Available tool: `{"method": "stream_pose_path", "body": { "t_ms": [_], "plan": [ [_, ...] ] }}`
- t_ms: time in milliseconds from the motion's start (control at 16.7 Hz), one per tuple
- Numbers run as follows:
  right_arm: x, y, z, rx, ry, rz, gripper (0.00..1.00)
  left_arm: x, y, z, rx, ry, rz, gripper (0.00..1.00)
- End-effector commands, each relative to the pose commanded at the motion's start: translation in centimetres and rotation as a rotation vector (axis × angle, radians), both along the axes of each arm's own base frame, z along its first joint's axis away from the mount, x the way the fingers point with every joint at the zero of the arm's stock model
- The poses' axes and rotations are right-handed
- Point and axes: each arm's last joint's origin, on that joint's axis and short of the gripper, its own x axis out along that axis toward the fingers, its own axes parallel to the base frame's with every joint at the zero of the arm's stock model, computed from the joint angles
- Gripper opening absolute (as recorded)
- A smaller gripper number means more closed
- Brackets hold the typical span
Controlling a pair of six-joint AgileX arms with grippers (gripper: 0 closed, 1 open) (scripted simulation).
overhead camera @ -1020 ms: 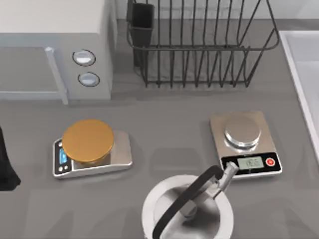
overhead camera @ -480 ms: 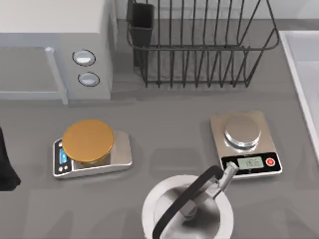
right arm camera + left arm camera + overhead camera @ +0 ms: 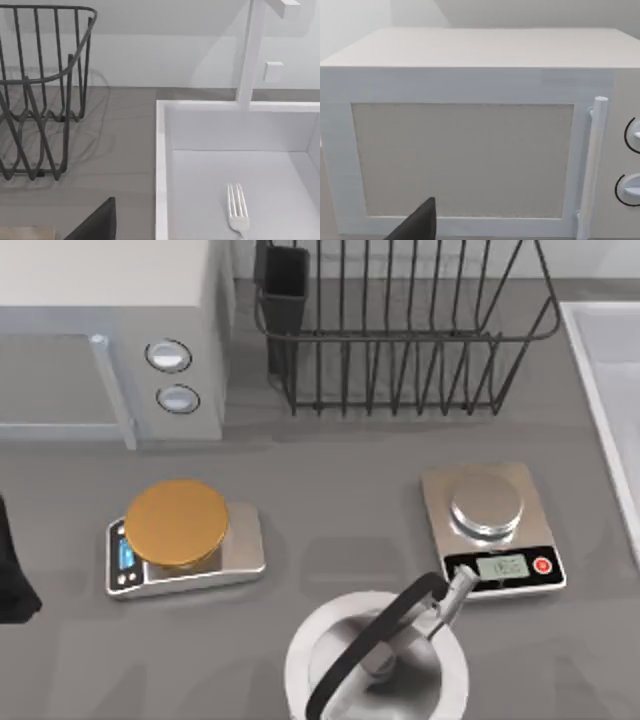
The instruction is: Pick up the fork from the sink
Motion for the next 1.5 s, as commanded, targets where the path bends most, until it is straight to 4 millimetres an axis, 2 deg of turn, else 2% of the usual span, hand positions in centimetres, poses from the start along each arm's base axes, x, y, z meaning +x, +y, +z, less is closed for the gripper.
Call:
{"method": "stream_pose_path", "body": {
  "t_ms": [180, 360, 540, 720, 900, 1140, 1320, 1500],
  "plan": [
    [2.1, -0.3, 3.6, -0.013, 0.150, -0.015, 1.00, 0.0, 0.0, 0.0, 0.000, 0.000, 0.000, 1.00],
    [5.9, -0.7, 7.1, -0.024, 0.329, -0.029, 1.00, 0.0, 0.0, 0.0, 0.000, 0.000, 0.000, 1.00],
    [11.3, -1.6, 9.5, -0.030, 0.525, -0.039, 1.00, 0.0, 0.0, 0.0, 0.000, 0.000, 0.000, 1.00],
    [17.8, -2.8, 9.9, -0.029, 0.725, -0.044, 1.00, 0.0, 0.0, 0.0, 0.000, 0.000, 0.000, 1.00],
    [24.1, -4.3, 8.2, -0.020, 0.919, -0.041, 1.00, 0.0, 0.0, 0.0, 0.000, 0.000, 0.000, 1.00],
    [30.8, -6.3, 3.5, 0.000, 1.147, -0.030, 1.00, 0.0, 0.0, 0.0, 0.000, 0.000, 0.000, 1.00],
    [33.8, -7.6, -0.4, 0.018, 1.279, -0.019, 1.00, 0.0, 0.0, 0.0, 0.000, 0.000, 0.000, 1.00],
    [35.5, -8.4, -3.5, 0.032, 1.368, -0.010, 1.00, 0.0, 0.0, 0.0, 0.000, 0.000, 0.000, 1.00]
  ]
}}
